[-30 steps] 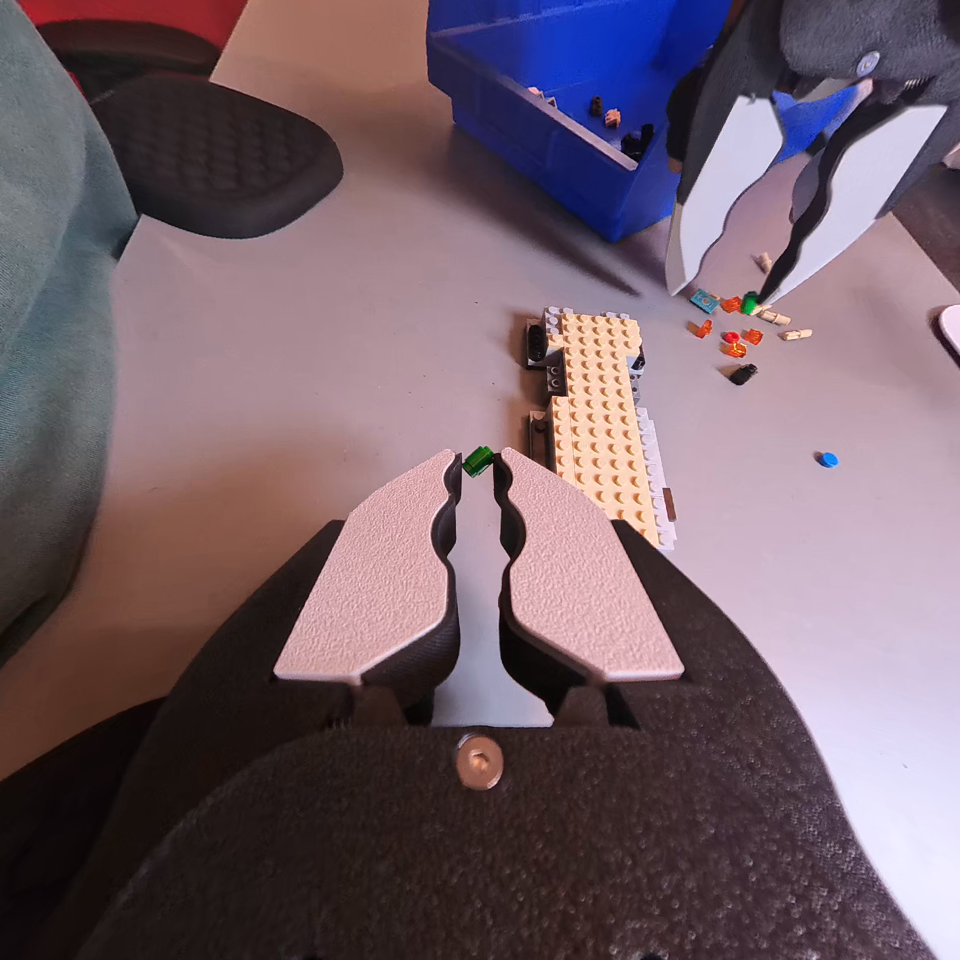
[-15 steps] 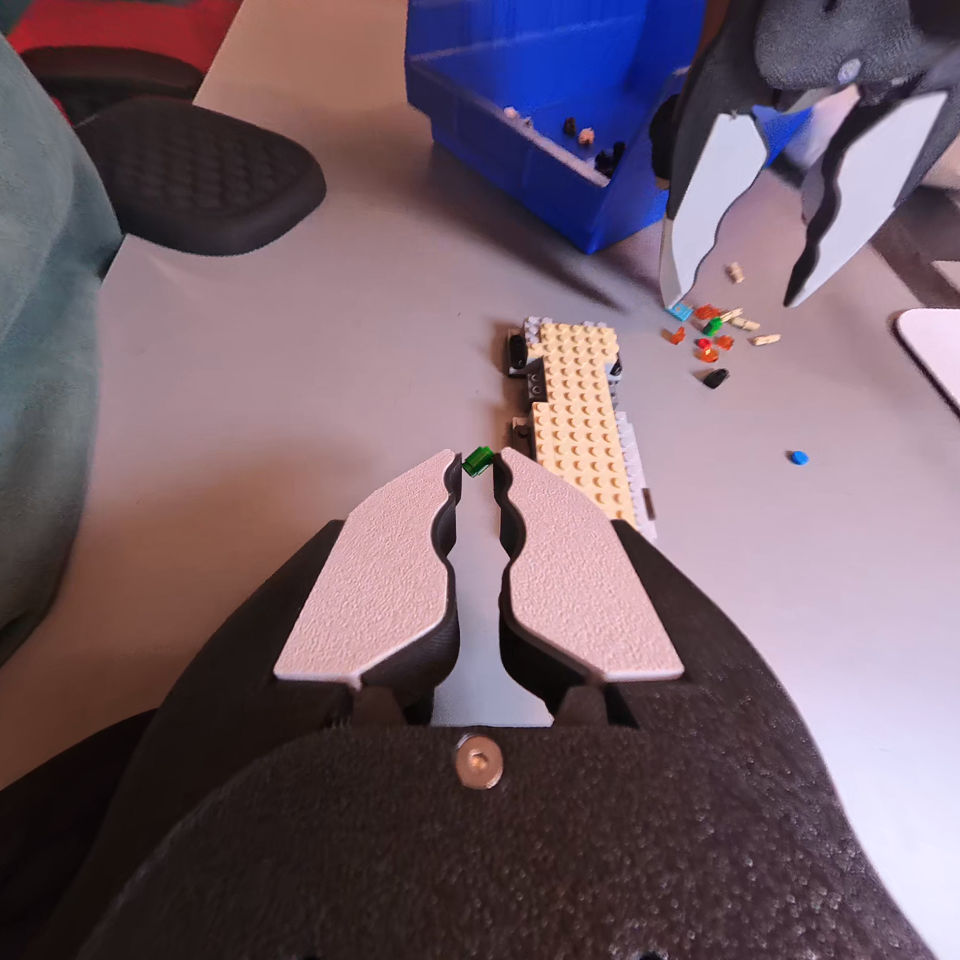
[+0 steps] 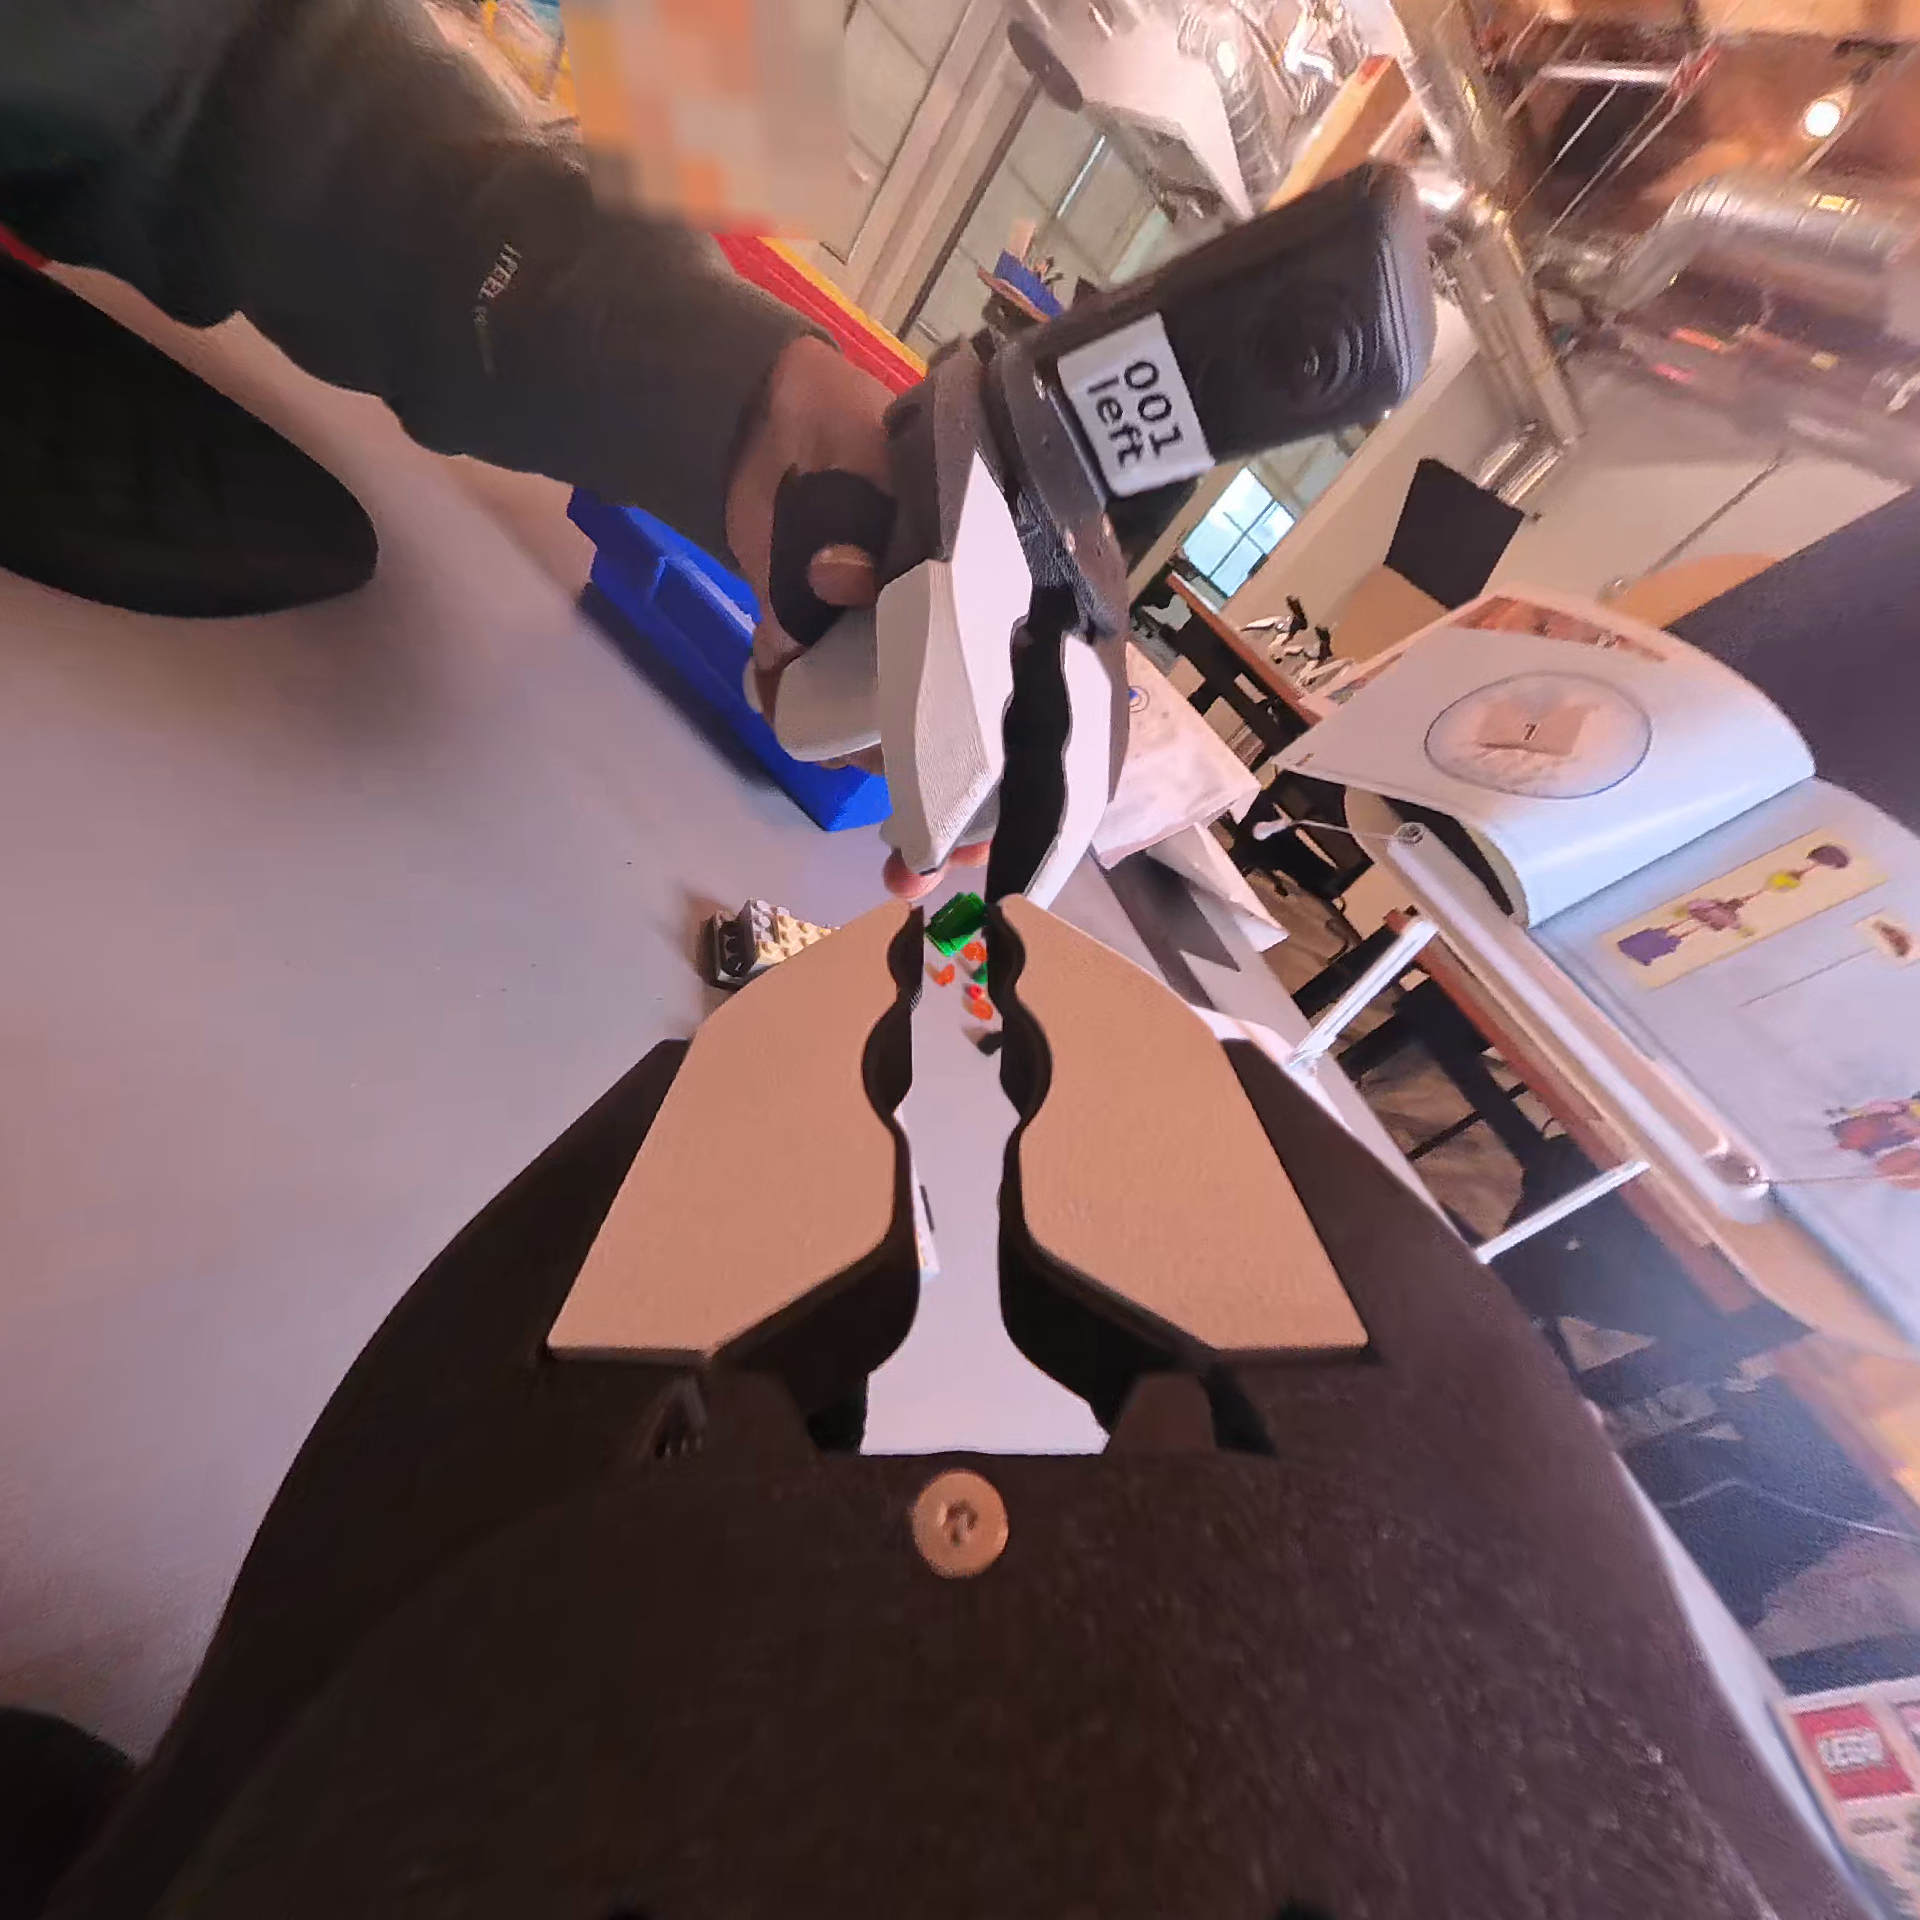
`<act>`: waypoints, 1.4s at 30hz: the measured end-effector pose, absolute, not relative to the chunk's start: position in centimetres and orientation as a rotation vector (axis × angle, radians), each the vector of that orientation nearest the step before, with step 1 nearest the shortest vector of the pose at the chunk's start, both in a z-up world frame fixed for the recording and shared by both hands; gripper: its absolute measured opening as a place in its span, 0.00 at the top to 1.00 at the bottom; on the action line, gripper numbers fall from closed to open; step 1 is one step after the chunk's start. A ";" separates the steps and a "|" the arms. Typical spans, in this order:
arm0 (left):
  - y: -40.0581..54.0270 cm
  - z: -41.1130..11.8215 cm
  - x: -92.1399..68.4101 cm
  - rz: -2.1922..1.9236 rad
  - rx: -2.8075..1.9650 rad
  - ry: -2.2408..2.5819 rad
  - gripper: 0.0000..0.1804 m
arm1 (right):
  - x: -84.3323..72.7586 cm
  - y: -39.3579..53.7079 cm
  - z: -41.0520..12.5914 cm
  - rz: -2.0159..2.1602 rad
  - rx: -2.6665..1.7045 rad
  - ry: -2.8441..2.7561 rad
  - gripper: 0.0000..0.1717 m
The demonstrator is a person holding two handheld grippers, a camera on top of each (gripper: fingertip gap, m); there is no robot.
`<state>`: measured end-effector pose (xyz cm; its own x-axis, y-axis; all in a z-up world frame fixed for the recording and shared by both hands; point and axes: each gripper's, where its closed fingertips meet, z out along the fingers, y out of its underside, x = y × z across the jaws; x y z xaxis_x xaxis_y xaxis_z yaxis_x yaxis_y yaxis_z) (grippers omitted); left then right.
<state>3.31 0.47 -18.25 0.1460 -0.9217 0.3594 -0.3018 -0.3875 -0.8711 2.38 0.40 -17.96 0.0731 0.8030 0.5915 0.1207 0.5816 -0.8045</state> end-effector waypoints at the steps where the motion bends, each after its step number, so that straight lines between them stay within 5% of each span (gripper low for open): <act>1: 0.4 -18.4 3.5 -1.256 -1.797 1.176 0.90 | 2.4 0.3 -17.9 0.607 -0.836 -1.433 0.93; 7: 1.1 -18.4 3.4 -1.091 -1.813 1.248 0.96 | 2.6 0.9 -17.9 0.547 -0.841 -1.438 0.93; 14: 11.9 -22.6 -12.2 0.234 -2.189 1.617 0.96 | 3.5 4.3 -23.9 0.636 -1.288 -1.648 0.84; 18: 12.0 -27.3 -14.5 0.155 -2.407 1.868 0.95 | 3.8 4.4 -27.1 0.711 -1.472 -1.722 0.77; 25: 11.5 -30.5 -14.7 0.120 -2.436 2.063 0.90 | 4.1 5.0 -26.7 0.699 -1.464 -1.699 0.78; 37: 8.6 -24.3 -7.8 -0.069 -2.052 1.889 0.81 | 4.5 5.5 -28.4 0.697 -1.540 -1.738 0.78; 42: 3.5 -27.5 -4.6 -0.189 -2.059 1.834 0.63 | 4.4 5.7 -28.9 0.663 -1.561 -1.768 0.81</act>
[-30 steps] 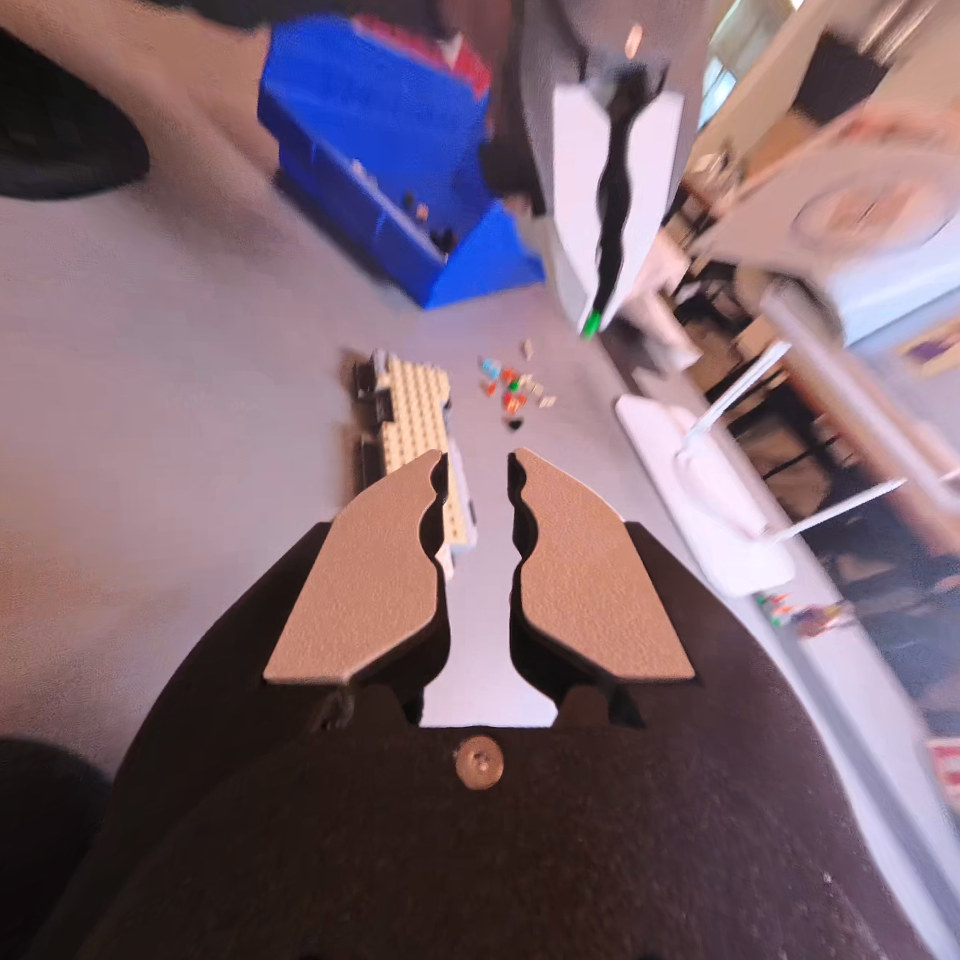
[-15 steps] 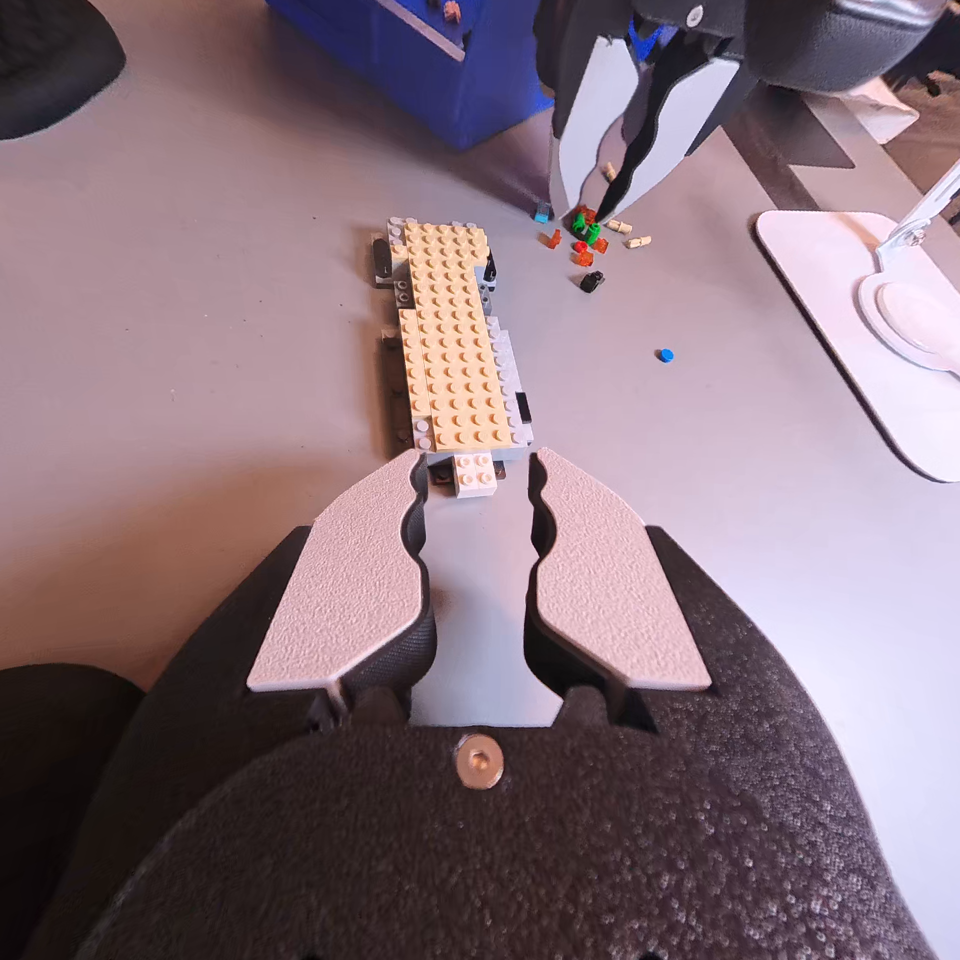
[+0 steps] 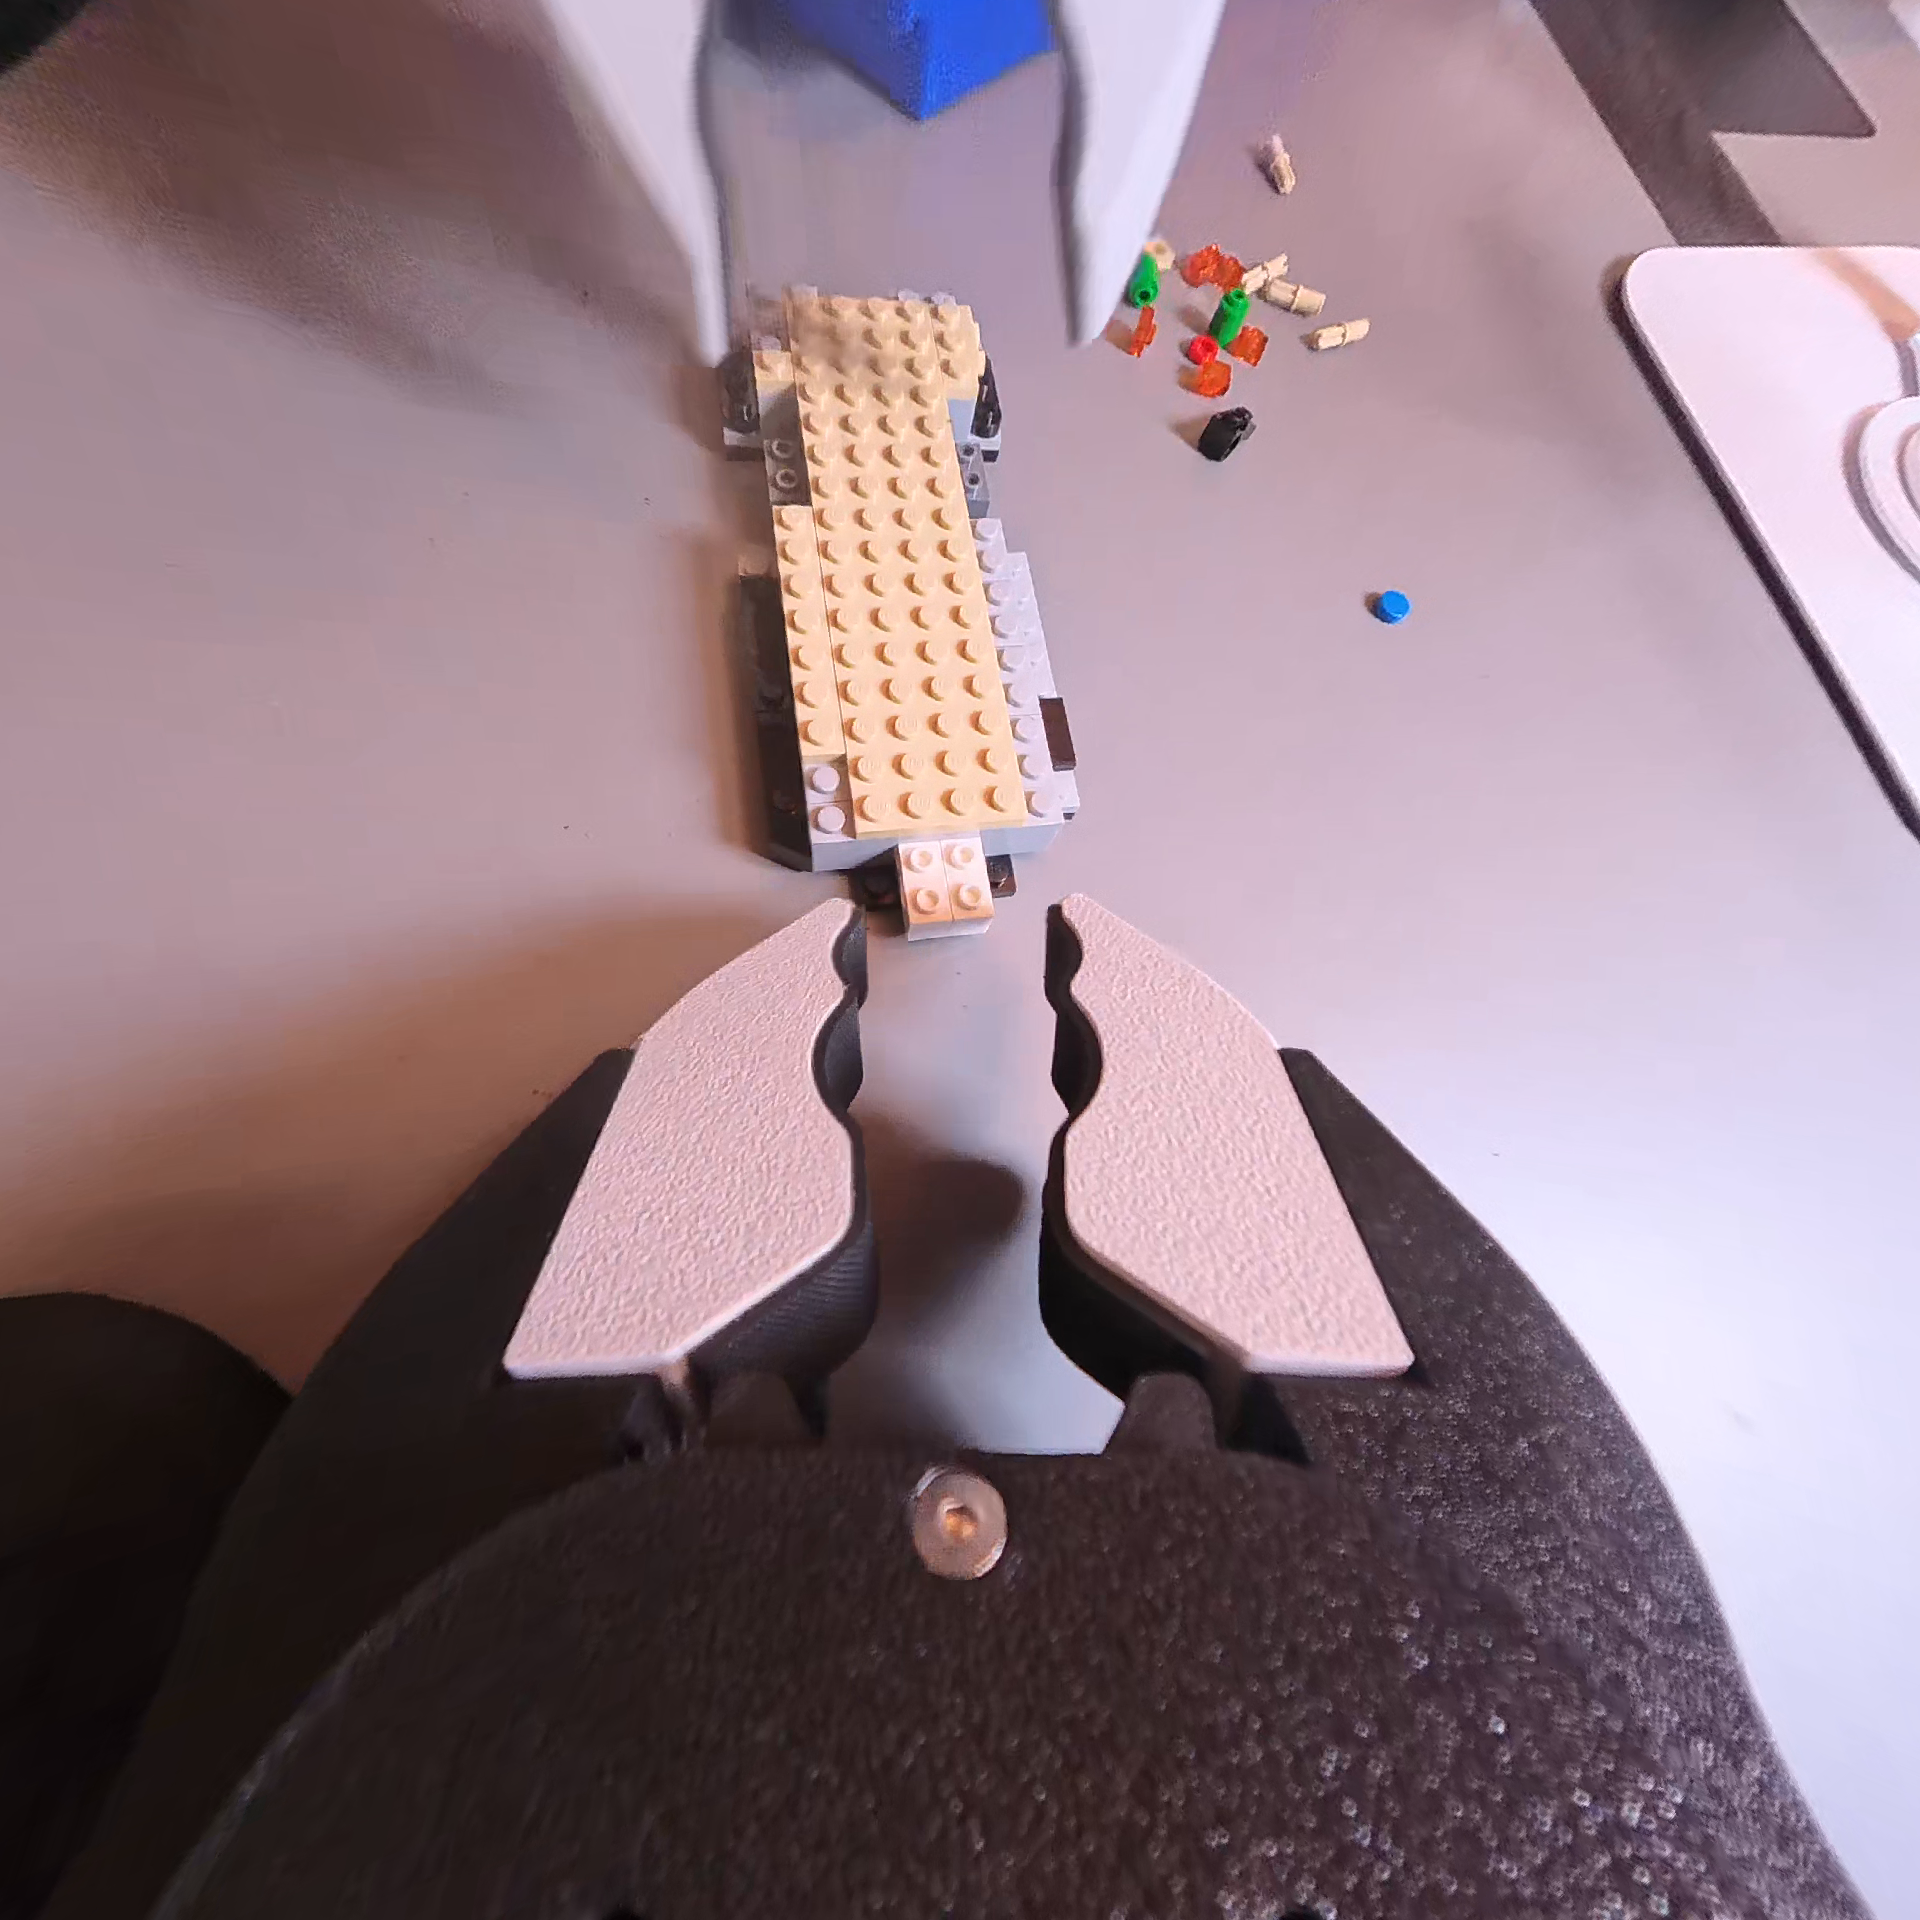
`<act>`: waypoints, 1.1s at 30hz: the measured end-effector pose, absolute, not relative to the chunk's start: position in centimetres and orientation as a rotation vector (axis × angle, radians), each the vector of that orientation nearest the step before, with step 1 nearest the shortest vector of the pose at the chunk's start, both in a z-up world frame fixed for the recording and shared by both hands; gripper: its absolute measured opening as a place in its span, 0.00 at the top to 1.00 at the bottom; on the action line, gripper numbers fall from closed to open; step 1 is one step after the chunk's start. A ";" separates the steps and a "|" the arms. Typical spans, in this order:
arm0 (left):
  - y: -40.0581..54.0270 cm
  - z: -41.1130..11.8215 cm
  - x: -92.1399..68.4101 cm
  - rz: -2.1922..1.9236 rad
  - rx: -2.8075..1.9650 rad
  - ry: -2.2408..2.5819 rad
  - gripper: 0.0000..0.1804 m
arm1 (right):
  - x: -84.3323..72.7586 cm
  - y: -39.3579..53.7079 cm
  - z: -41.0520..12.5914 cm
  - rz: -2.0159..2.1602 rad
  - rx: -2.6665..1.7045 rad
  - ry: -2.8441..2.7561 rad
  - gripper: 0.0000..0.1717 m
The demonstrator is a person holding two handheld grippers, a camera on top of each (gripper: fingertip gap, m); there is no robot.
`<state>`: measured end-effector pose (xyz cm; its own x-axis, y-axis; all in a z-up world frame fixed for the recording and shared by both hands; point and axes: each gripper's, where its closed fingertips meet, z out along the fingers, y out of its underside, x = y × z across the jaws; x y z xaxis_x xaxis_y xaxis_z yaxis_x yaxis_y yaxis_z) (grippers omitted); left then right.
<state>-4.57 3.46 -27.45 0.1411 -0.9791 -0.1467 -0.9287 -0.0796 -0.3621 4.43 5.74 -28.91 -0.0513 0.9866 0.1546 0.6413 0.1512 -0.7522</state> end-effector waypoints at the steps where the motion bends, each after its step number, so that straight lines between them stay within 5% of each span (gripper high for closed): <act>1: 3.2 -28.5 -4.6 -0.170 -2.073 1.824 0.61 | 4.3 5.8 -29.0 0.666 -1.570 -1.773 0.82; 21: 3.4 -30.2 -2.2 -0.276 -1.972 1.742 0.71 | 4.8 4.8 -29.4 0.685 -1.503 -1.890 0.90; 27: 3.3 -29.9 -1.8 -0.207 -1.953 1.685 0.71 | 4.4 4.3 -27.7 0.794 -1.538 -1.822 0.77; 33: 3.1 -30.0 -1.4 -0.254 -1.982 1.626 0.71 | 3.6 4.3 -28.7 0.647 -1.505 -1.853 0.76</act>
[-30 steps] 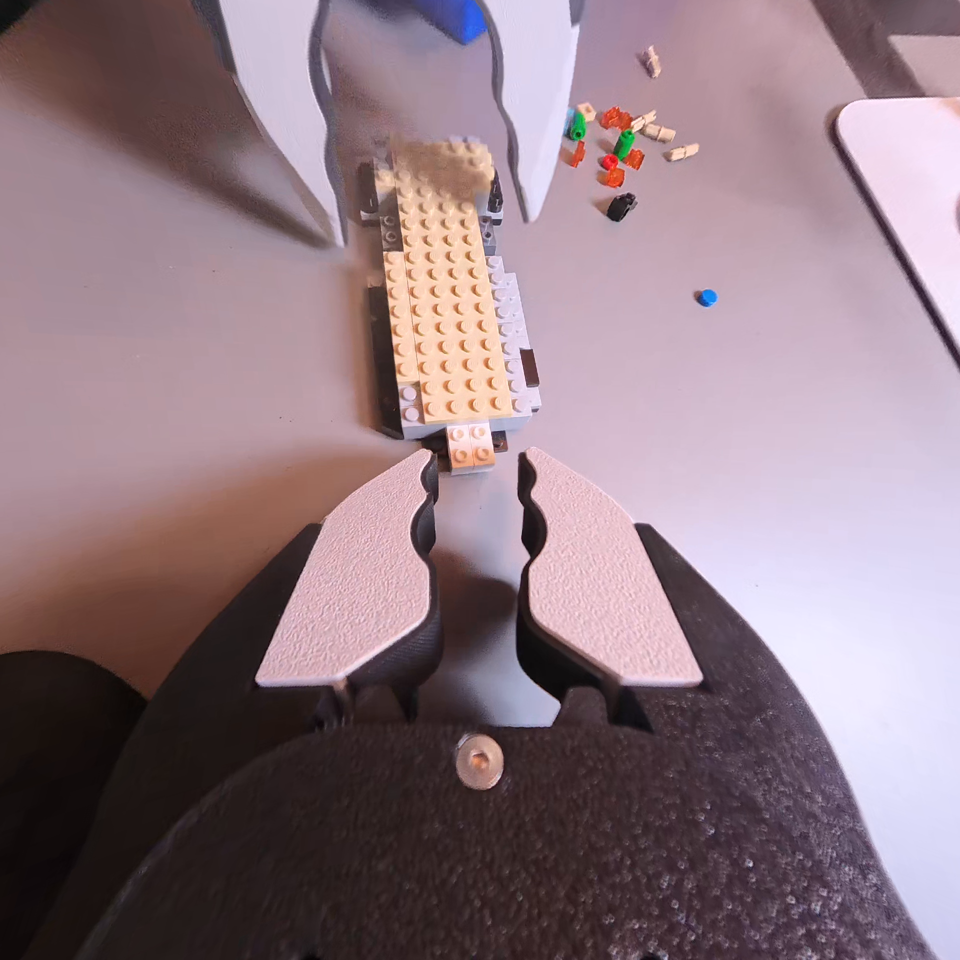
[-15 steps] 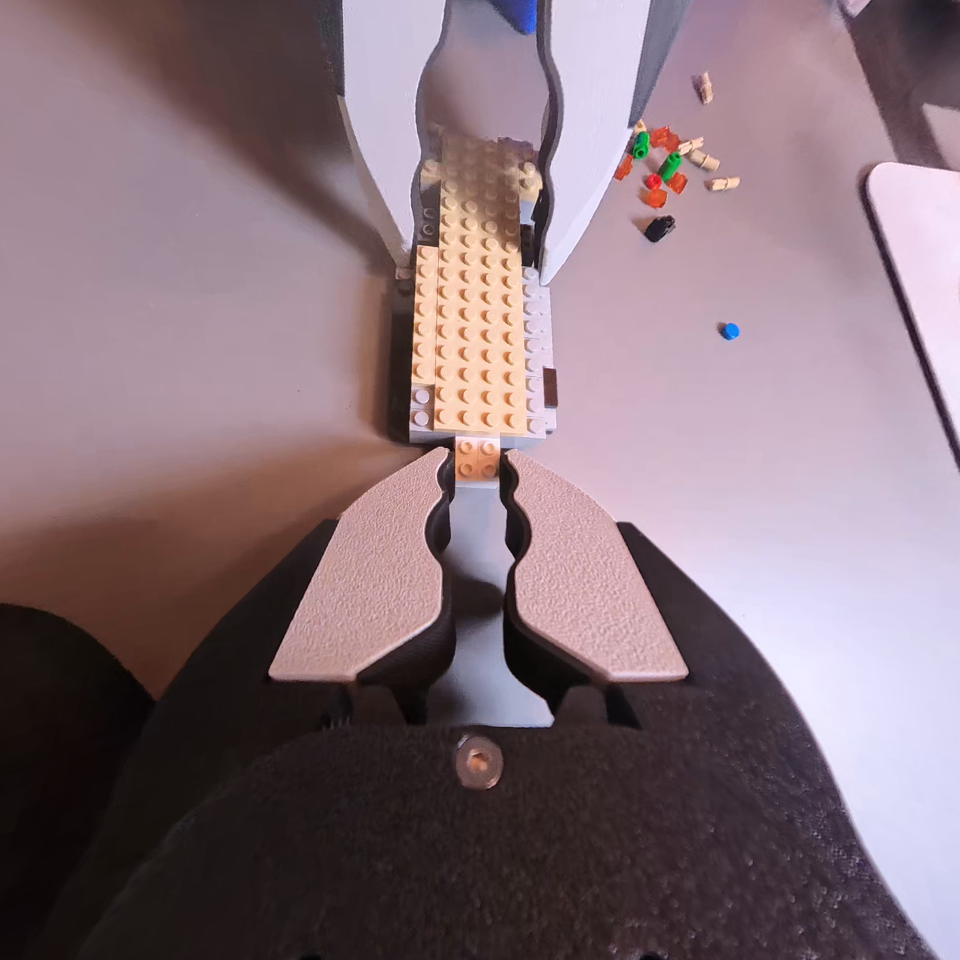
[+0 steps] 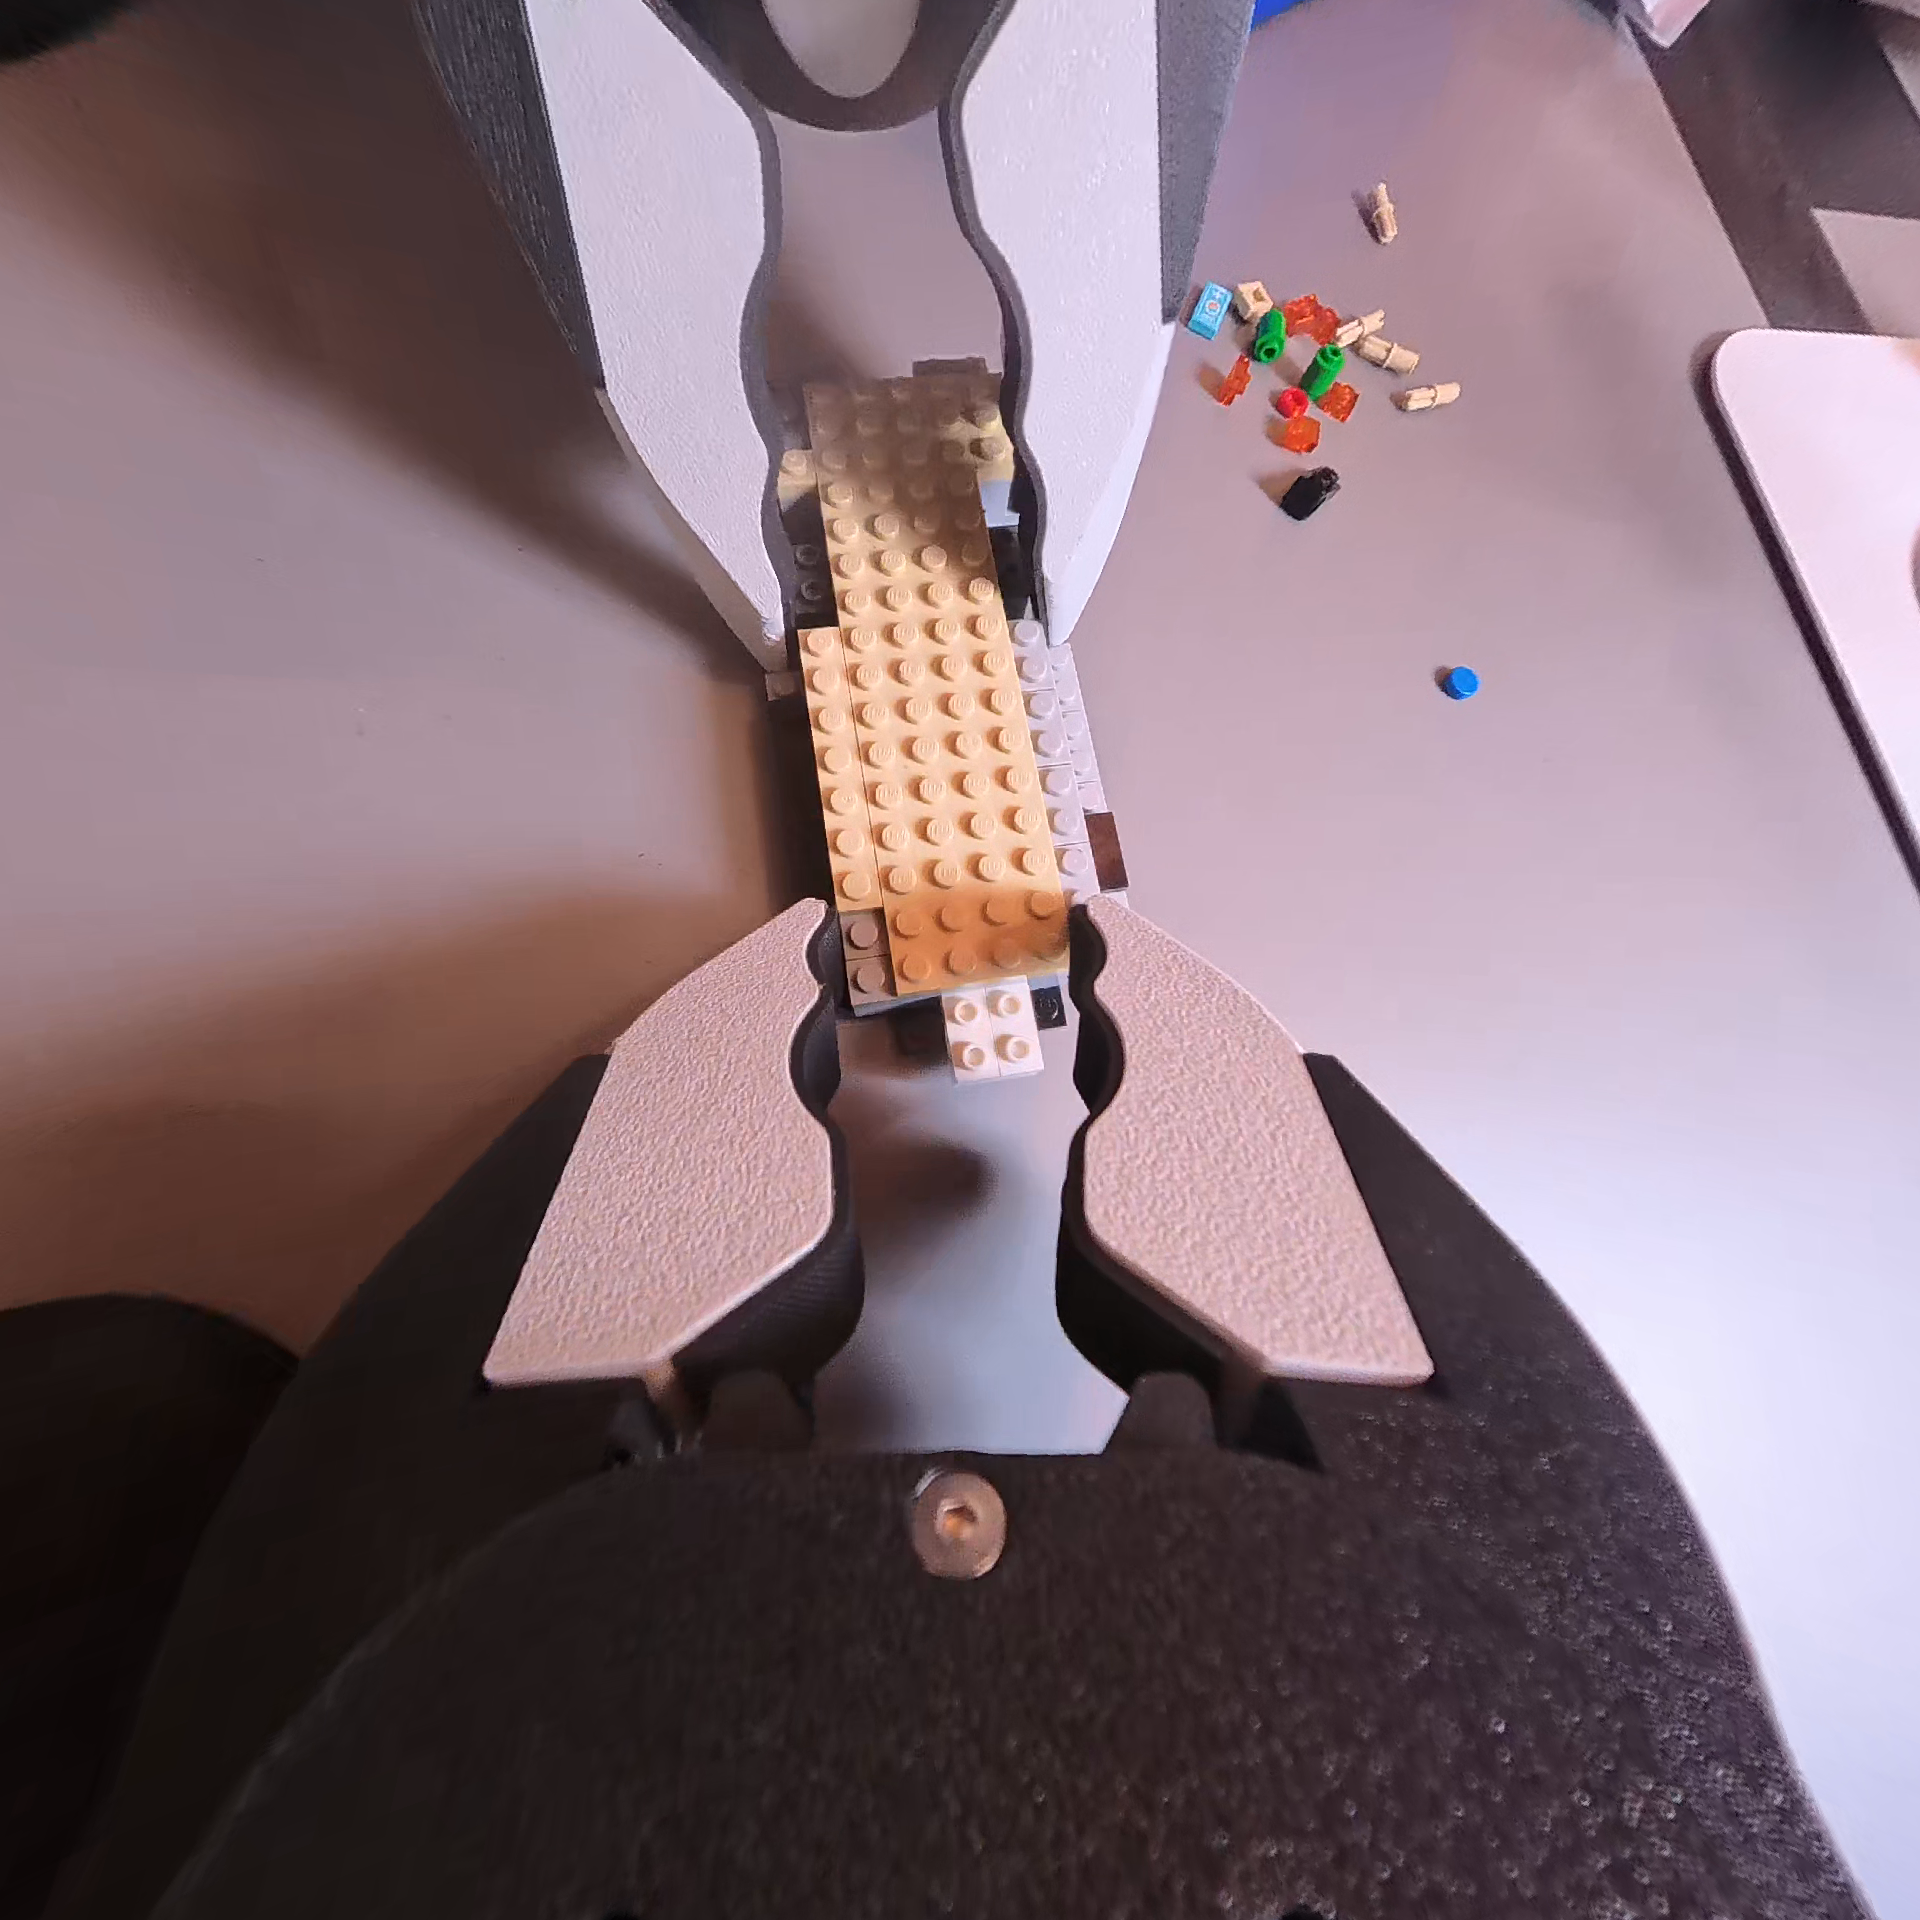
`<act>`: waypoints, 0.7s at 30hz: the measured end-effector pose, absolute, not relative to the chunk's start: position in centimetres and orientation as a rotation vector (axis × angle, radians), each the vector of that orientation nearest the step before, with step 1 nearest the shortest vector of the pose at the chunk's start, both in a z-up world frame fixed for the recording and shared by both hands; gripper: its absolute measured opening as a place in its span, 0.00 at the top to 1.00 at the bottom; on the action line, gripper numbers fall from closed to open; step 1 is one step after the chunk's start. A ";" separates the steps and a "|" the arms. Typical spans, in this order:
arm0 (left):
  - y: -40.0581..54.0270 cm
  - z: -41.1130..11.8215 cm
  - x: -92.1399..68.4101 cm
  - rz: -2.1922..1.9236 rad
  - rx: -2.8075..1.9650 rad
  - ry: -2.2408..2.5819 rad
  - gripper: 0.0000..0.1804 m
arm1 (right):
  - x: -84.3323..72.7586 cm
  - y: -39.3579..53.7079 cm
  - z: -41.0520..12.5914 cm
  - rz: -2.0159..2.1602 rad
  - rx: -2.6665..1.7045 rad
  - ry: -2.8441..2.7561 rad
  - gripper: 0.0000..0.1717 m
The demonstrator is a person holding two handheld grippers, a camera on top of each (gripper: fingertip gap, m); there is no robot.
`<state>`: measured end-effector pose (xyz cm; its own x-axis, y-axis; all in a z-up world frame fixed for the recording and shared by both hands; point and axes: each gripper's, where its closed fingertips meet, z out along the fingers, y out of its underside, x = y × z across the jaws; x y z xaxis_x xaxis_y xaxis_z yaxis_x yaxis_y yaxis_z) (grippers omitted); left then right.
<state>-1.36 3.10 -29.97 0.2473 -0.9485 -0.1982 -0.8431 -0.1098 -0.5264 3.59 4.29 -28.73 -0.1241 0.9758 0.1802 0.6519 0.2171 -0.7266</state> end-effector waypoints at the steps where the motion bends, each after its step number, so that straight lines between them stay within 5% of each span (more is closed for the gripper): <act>1: 3.1 -29.8 -1.3 -0.255 -1.973 1.621 0.71 | 3.6 4.4 -28.7 0.655 -1.511 -1.853 0.76; 10: 0.7 -27.5 -2.0 -0.444 -1.957 1.620 0.78 | 5.0 7.6 -28.1 0.518 -1.591 -1.724 0.84; 15: -0.4 -29.0 -4.1 -0.497 -2.121 1.641 0.66 | 4.4 5.2 -27.6 0.636 -1.704 -1.707 0.73; 21: -3.1 -29.7 -1.4 -0.529 -2.090 1.730 0.72 | 3.5 3.7 -29.0 0.590 -1.810 -1.693 0.62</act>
